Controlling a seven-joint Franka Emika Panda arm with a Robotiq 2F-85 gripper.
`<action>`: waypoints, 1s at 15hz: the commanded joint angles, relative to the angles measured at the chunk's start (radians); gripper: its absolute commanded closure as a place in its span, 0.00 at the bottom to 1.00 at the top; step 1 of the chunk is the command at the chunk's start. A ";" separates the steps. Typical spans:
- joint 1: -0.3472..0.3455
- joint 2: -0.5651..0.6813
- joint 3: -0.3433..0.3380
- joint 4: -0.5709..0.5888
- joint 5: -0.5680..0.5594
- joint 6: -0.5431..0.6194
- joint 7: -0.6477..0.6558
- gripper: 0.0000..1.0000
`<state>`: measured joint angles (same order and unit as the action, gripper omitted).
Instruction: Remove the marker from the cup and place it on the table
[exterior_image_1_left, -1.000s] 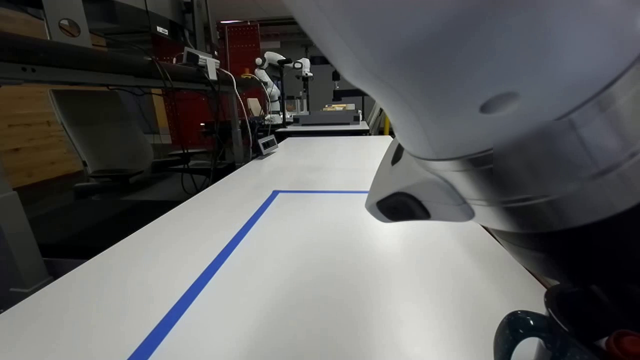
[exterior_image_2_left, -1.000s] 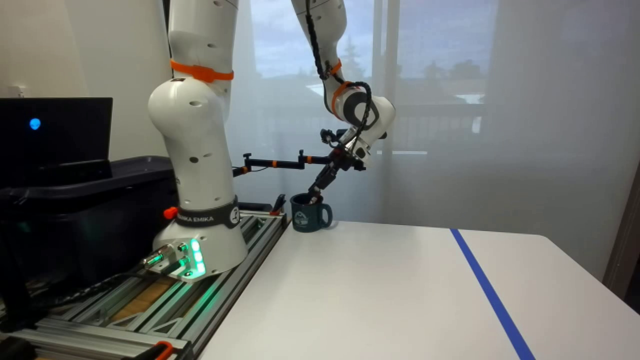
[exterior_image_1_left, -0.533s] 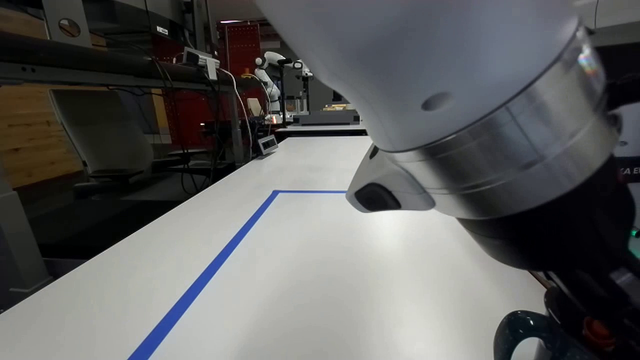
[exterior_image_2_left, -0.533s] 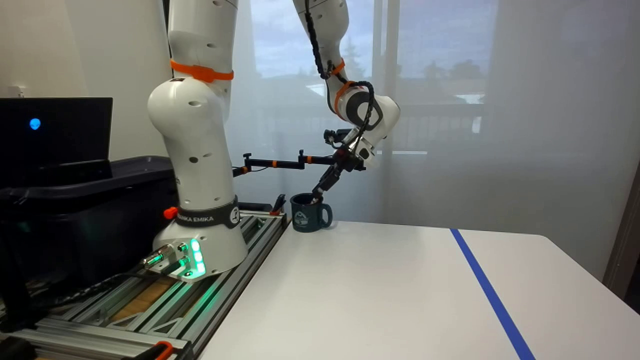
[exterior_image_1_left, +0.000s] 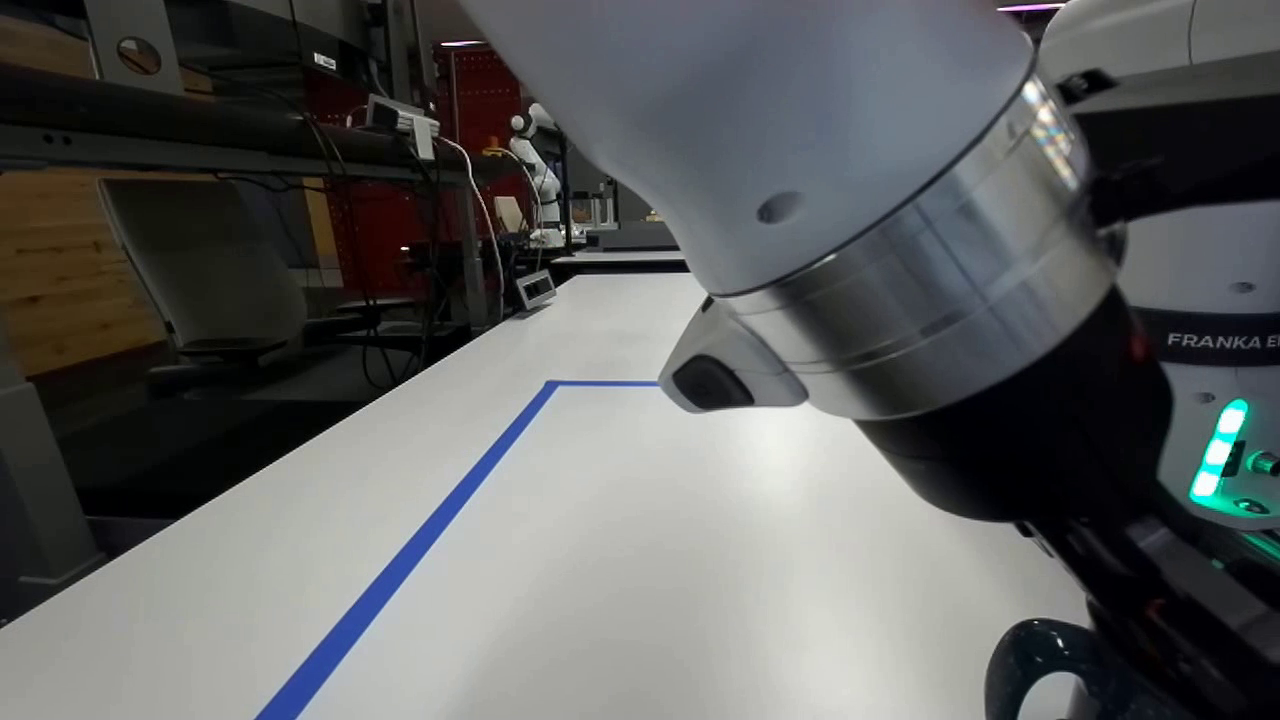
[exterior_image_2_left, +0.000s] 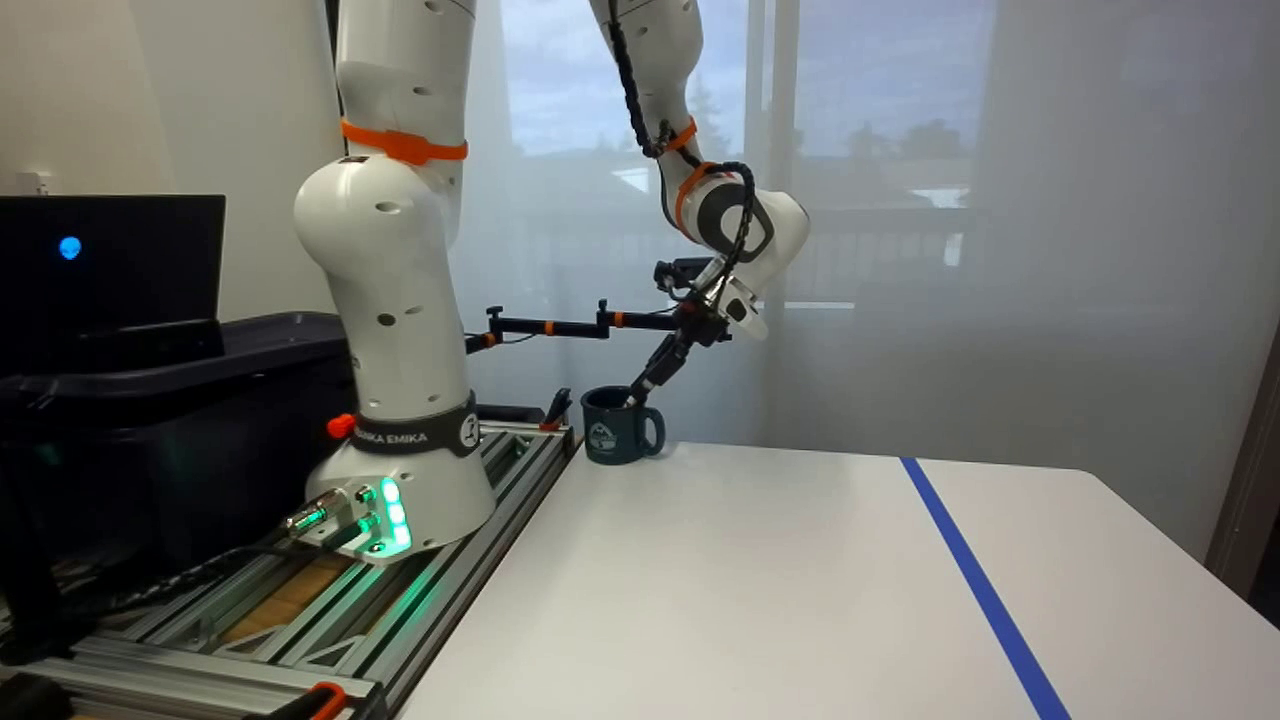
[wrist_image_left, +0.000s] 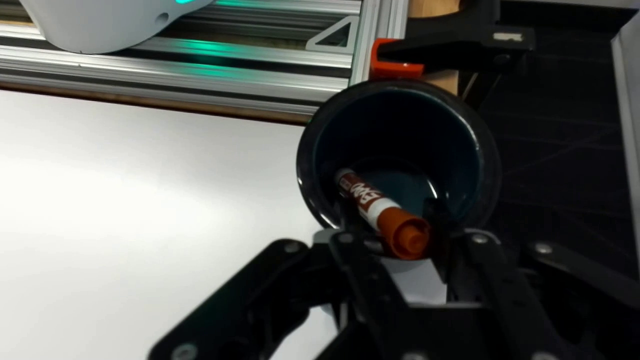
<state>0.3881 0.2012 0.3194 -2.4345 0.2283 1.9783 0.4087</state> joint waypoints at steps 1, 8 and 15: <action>-0.003 -0.025 0.000 -0.017 -0.012 0.013 -0.013 0.62; -0.003 -0.037 0.002 -0.024 -0.003 0.014 -0.015 0.95; -0.008 -0.108 0.011 -0.072 0.019 0.042 -0.064 0.95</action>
<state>0.3880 0.1789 0.3178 -2.4479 0.2295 1.9912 0.3856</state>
